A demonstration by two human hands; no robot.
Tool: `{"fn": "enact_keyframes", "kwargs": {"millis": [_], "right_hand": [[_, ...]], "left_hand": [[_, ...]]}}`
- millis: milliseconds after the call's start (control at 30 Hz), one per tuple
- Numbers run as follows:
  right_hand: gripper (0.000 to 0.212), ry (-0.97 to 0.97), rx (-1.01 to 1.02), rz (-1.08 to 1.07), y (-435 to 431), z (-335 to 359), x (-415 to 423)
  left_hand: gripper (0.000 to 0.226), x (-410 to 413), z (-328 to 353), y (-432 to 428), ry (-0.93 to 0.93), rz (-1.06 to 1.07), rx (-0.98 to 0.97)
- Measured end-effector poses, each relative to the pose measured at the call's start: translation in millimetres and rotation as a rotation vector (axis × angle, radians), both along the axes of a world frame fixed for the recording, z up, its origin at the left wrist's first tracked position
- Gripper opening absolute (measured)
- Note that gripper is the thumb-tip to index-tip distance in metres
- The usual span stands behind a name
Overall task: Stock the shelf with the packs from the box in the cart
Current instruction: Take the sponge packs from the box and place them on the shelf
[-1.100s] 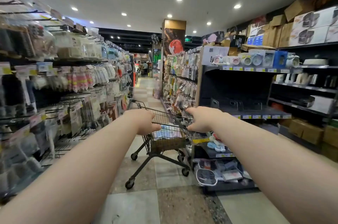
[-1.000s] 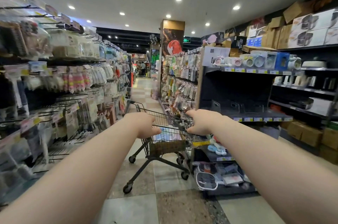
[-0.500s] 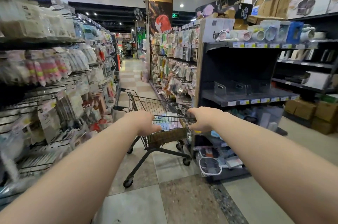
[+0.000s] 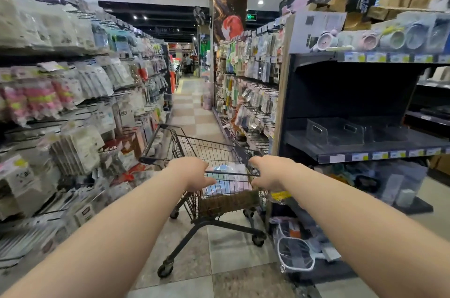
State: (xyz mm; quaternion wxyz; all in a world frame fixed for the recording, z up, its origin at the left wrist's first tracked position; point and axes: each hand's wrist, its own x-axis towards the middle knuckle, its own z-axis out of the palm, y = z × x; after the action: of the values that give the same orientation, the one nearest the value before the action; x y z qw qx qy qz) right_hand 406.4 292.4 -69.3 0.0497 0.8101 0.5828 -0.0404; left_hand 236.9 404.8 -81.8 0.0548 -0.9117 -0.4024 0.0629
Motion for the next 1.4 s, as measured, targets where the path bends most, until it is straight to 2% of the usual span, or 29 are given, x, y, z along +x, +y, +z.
{"fn": "enact_keyframes", "kwargs": {"millis": [367, 833, 1067, 1400], "right_hand": [[0.072, 0.044, -0.040, 0.025, 115.3, -23.4, 89.9], [0.068, 0.089, -0.133, -0.091, 322.1, -80.5, 176.1], [0.067, 0.140, -0.195, -0.138, 390.7, -110.6, 221.5], [0.068, 0.219, -0.259, -0.040, 494.6, -173.0, 318.3]], "left_hand": [[0.060, 87.8, -31.4, 109.0, -0.008, 0.011, -0.048], [0.061, 183.5, -91.0, 328.1, 0.060, -0.105, -0.101], [0.062, 231.4, -123.2, 397.8, 0.080, -0.152, -0.183], [0.059, 302.9, -186.5, 492.0, 0.100, -0.036, -0.259]]}}
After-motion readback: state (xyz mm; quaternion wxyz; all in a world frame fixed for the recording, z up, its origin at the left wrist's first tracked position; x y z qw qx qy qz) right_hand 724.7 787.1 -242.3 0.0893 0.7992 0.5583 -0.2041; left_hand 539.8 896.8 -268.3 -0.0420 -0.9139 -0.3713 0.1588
